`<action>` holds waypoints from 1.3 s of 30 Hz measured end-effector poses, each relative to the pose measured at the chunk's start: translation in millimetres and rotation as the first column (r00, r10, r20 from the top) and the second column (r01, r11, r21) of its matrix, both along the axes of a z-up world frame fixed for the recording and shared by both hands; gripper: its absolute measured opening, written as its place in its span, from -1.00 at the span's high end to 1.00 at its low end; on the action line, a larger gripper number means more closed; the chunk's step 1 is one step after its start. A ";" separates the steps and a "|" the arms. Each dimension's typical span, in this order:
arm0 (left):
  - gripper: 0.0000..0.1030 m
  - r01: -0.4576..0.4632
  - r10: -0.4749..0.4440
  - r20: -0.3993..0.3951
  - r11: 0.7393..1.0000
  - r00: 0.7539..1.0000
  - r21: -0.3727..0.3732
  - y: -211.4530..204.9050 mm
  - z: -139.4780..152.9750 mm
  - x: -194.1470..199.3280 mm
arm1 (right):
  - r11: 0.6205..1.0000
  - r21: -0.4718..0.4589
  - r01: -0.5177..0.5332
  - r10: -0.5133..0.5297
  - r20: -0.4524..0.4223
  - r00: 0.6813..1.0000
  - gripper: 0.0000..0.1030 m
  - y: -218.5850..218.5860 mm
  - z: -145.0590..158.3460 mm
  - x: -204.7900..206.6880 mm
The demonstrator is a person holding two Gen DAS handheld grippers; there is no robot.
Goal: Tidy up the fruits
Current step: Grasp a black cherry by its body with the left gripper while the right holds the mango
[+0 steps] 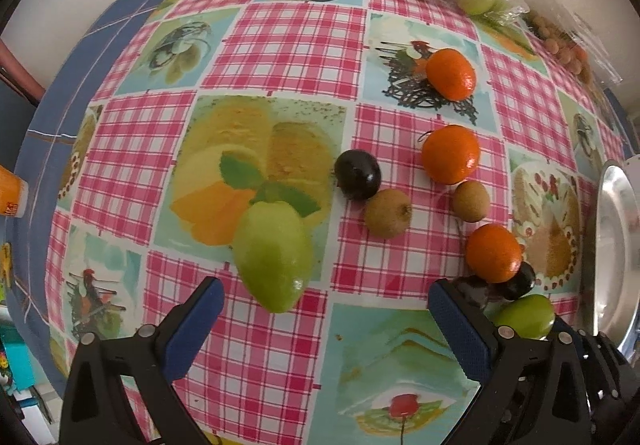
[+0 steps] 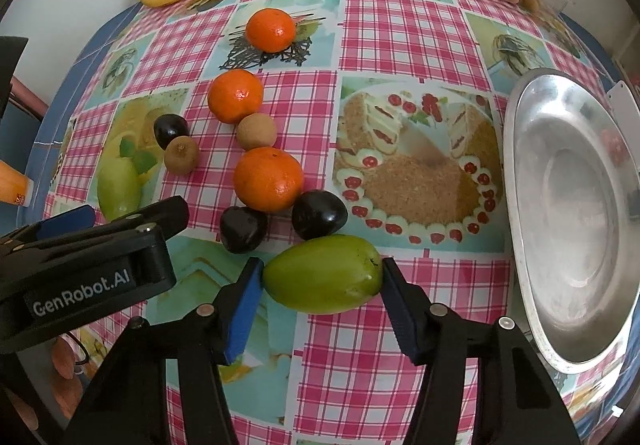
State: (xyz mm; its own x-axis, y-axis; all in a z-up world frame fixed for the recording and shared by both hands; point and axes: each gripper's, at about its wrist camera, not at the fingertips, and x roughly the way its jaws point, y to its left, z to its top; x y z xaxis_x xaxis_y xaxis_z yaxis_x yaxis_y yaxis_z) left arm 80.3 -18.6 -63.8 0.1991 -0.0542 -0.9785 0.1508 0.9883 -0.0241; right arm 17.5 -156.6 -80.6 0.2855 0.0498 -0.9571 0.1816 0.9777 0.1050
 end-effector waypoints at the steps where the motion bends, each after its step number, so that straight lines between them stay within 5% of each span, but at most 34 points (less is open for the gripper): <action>1: -0.98 0.002 -0.002 -0.001 1.000 1.000 -0.001 0.4 0.1 -0.1 | 1.000 0.009 0.005 -0.005 -0.002 1.000 -0.17 -2.3 0.4 0.2; 29: -0.55 0.205 -0.196 0.123 0.977 0.973 -0.058 -58.0 37.3 -26.3 | 0.994 0.000 0.110 -0.110 -0.034 0.993 -0.17 -40.7 4.2 -20.1; 39: 0.07 0.276 -0.270 0.076 0.958 0.960 -0.075 -69.7 22.4 -32.2 | 0.995 -0.012 0.101 -0.101 -0.045 0.994 -0.18 -37.4 6.5 -22.3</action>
